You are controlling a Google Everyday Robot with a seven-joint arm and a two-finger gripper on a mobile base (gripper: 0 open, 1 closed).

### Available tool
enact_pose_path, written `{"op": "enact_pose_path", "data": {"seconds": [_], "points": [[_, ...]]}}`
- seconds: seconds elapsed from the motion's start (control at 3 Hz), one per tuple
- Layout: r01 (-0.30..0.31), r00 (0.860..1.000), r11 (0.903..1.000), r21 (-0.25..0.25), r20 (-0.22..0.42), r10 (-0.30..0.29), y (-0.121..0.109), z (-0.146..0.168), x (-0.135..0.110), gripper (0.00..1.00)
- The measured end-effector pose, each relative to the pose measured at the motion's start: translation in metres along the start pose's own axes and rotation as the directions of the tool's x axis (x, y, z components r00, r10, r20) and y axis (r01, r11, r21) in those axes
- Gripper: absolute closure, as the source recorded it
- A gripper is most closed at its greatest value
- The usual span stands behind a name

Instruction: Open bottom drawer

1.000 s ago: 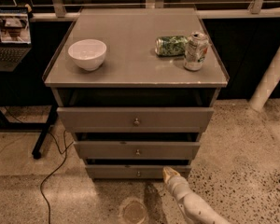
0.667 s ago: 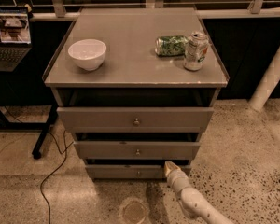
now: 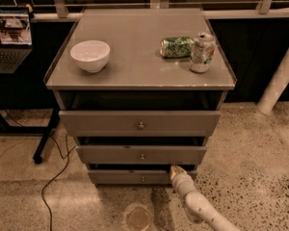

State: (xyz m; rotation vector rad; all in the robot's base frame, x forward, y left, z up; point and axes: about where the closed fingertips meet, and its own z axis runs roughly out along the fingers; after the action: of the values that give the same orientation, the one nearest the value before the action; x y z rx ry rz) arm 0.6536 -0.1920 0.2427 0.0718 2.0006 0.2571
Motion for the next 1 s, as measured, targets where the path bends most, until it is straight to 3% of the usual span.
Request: {"op": "enact_pose_path", "data": {"seconds": [0.67, 1.0], "points": [[0.009, 1.0, 0.9957, 0.093, 0.013, -0.01, -0.03, 0.034, 0.0, 1.0], [0.025, 1.0, 0.9964, 0.081, -0.009, -0.024, -0.016, 0.054, 0.003, 1.0]]}}
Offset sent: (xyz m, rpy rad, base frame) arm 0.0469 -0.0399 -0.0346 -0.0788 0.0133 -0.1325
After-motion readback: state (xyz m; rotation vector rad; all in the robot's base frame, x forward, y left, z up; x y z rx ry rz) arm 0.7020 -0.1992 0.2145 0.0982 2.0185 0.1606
